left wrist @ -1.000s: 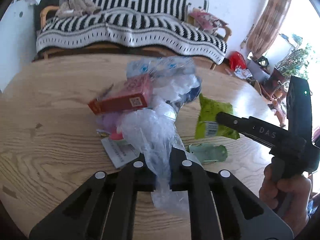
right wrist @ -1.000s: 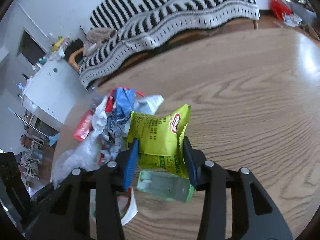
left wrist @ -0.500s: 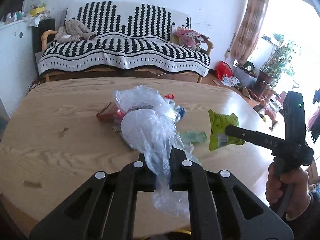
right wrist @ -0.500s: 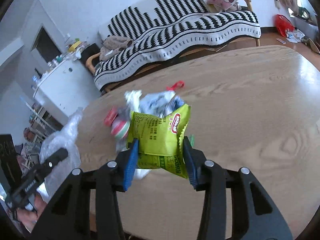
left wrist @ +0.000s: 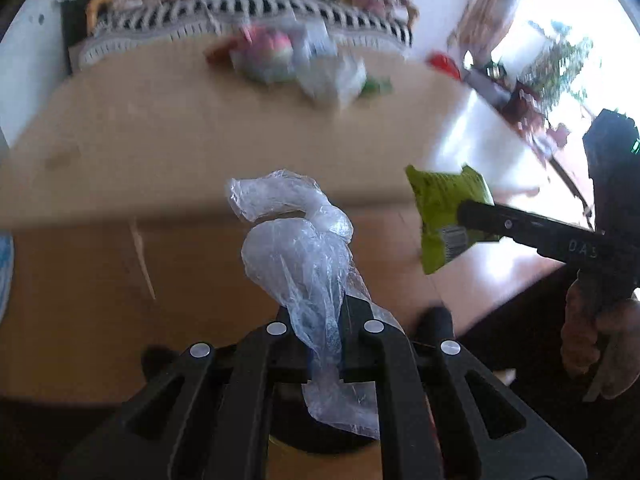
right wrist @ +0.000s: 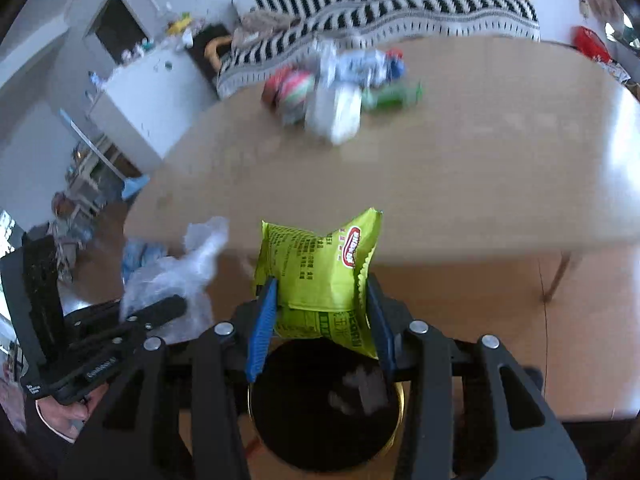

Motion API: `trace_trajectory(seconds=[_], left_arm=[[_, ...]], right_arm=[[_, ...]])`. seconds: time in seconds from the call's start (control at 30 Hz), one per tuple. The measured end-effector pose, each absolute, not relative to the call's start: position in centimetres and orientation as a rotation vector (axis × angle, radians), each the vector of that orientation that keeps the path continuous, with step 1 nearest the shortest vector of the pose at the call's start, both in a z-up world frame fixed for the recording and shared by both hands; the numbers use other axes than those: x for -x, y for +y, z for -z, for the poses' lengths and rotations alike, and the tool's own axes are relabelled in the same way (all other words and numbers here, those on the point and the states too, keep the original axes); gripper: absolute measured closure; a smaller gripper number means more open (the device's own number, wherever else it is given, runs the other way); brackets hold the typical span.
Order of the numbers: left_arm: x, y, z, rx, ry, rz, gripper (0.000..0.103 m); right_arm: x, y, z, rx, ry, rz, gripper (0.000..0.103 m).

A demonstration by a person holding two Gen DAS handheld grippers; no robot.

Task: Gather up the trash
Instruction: 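Carry both bags over the bin and open both tools to drop them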

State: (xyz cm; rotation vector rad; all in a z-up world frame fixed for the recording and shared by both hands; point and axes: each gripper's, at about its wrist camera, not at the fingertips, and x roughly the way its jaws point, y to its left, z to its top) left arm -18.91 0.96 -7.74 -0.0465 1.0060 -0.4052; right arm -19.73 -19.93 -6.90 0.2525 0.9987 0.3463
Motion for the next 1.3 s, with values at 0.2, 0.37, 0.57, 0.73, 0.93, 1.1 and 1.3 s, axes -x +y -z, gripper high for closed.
trace_trajectory(seconds=[0.2, 0.37, 0.57, 0.73, 0.93, 1.1, 1.3], left_arm=[[22.0, -0.9, 12.9, 0.043, 1.190, 0.436, 0.096], [22.2, -1.1, 13.3, 0.014, 1.192, 0.428, 0.096], [22.0, -1.8, 13.5, 0.001, 1.202, 0.429, 0.096], [22.1, -1.9, 13.4, -0.008, 1.199, 0.434, 0.091], [22.3, -2.1, 12.8, -0.027, 1.170, 0.424, 0.045], [22.3, -2.0, 12.8, -0.027, 1.173, 0.425, 0.044], [22.3, -1.8, 12.6, -0.020, 1.169, 0.418, 0.043]], right_arm=[[23.9, -18.9, 10.7, -0.208, 1.120, -0.322, 0.060], [25.0, -18.8, 11.1, -0.208, 1.125, -0.316, 0.060], [24.4, -18.6, 11.0, -0.207, 1.141, -0.316, 0.060], [23.9, -19.0, 10.9, -0.211, 1.148, -0.313, 0.060], [23.9, -19.0, 10.9, -0.217, 1.150, -0.310, 0.059], [23.8, -19.0, 11.0, -0.214, 1.157, -0.309, 0.059], [23.9, -18.7, 11.1, -0.209, 1.166, -0.310, 0.059]])
